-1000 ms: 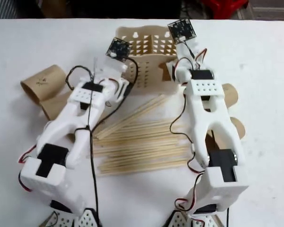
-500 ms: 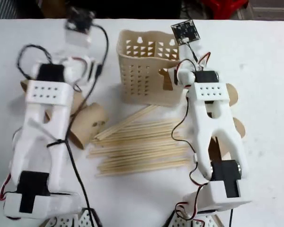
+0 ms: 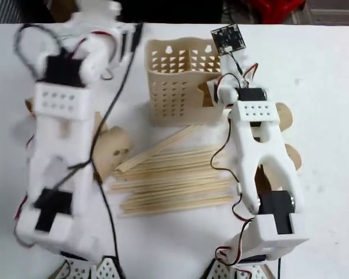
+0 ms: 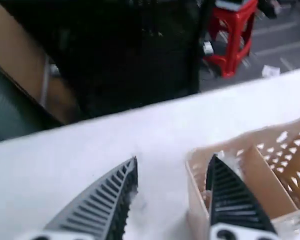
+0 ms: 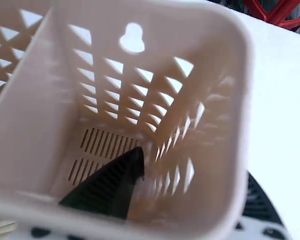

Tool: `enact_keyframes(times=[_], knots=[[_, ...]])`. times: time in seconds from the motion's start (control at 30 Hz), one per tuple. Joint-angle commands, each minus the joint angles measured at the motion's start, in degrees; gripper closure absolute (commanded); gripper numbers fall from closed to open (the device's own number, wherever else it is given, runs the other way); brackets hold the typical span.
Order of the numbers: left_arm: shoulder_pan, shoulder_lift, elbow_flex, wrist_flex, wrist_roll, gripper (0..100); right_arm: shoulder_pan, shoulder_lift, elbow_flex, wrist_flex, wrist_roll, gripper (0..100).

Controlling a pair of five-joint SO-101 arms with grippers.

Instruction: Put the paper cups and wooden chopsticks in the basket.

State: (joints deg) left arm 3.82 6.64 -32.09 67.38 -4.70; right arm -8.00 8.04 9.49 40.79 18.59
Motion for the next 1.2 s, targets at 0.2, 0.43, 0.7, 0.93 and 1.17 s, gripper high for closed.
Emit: enact_keyframes(times=[0.2, 0.43, 0.7, 0.93, 1.17], knots=[[1.01, 23.34, -18.02, 11.52, 7.38, 77, -0.31, 0.84, 0.09, -0.04, -0.7, 76.5], [1.1, 34.59, -32.62, 15.12, 7.38, 87, -0.31, 0.4, 0.0, 1.54, -0.88, 79.3], [1.1, 40.66, -44.66, 19.34, 11.34, 98, -0.22, -1.98, -0.44, 5.14, -0.88, 98.2], [1.01, 41.01, -45.45, 20.13, 12.84, 98, -0.57, -9.54, -0.44, 11.91, -0.97, 89.5], [0.92, 41.1, -45.54, 20.57, 12.92, 98, -0.57, -14.37, -0.44, 9.1, -0.97, 69.3]])
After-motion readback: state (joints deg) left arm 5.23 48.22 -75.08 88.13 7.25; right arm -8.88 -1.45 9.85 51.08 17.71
